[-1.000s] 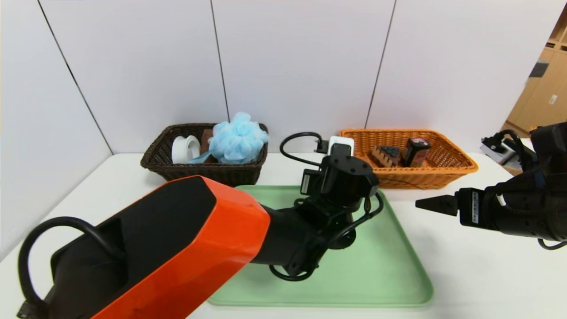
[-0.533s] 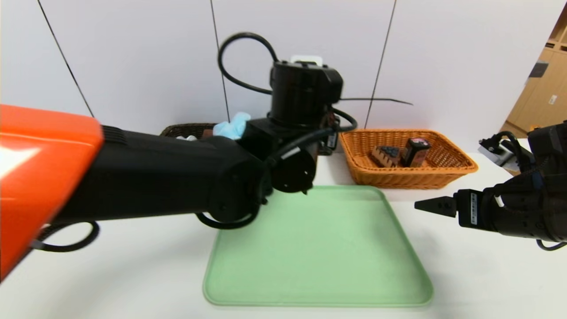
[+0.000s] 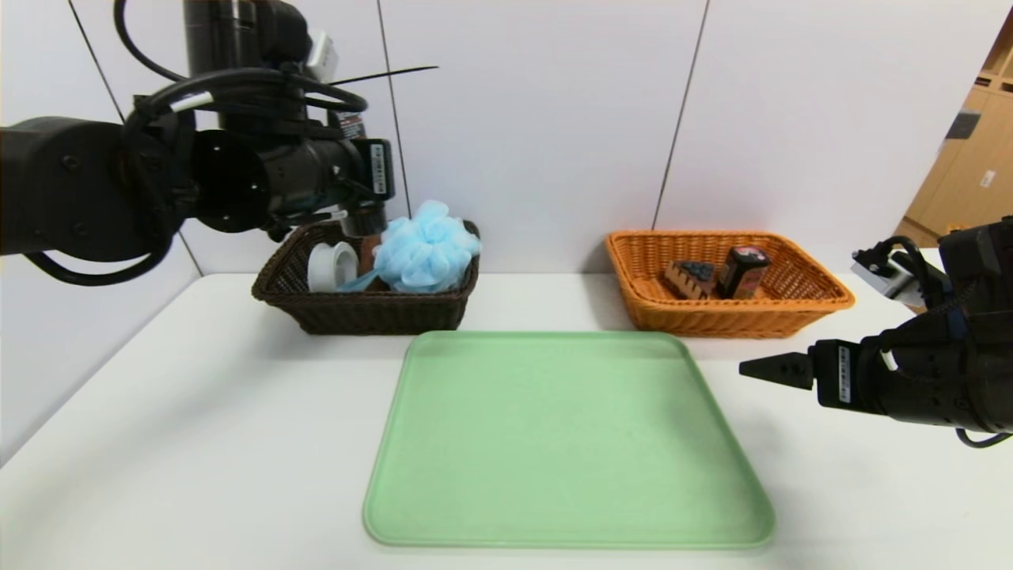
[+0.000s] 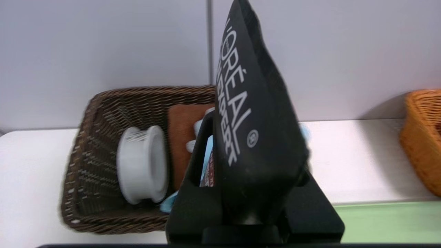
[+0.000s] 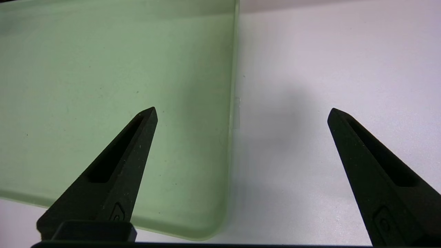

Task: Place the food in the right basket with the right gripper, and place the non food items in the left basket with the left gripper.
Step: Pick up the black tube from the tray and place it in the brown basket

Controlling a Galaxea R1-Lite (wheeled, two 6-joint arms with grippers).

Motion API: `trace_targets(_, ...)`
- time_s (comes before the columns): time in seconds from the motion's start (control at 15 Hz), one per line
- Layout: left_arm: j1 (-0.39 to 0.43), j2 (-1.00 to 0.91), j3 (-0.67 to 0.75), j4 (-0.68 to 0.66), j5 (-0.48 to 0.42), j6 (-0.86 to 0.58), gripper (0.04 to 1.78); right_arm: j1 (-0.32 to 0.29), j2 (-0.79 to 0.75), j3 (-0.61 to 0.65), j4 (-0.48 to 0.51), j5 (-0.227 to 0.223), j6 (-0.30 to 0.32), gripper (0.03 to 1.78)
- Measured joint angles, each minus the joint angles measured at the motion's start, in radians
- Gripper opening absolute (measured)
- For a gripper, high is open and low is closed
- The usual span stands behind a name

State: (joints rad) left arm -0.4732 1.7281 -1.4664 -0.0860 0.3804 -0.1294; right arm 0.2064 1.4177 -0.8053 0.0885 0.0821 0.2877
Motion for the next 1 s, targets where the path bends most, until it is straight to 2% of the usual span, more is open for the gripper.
trace_targets(0.47, 0.221, 0.039, 0.004, 0.012, -0.105, -0.071, 0.37, 0.0, -0.005, 0.002, 0.001, -0.005, 0.007, 1.71)
trace_targets(0.6, 0.248, 0.079, 0.004, -0.002, -0.115, -0.084, 0.37, 0.0, -0.004, 0.003, 0.0, -0.003, 0.0, 1.71)
trace_targets(0.8, 0.258, 0.147, 0.004, -0.094, -0.123, -0.122, 0.37, 0.004, -0.004, 0.0, 0.0, -0.004, 0.003, 1.71)
trace_targets(1.0, 0.258, 0.196, -0.004, -0.107, -0.123, -0.126, 0.37, 0.003, -0.003, -0.001, 0.0, -0.004, 0.002, 1.71)
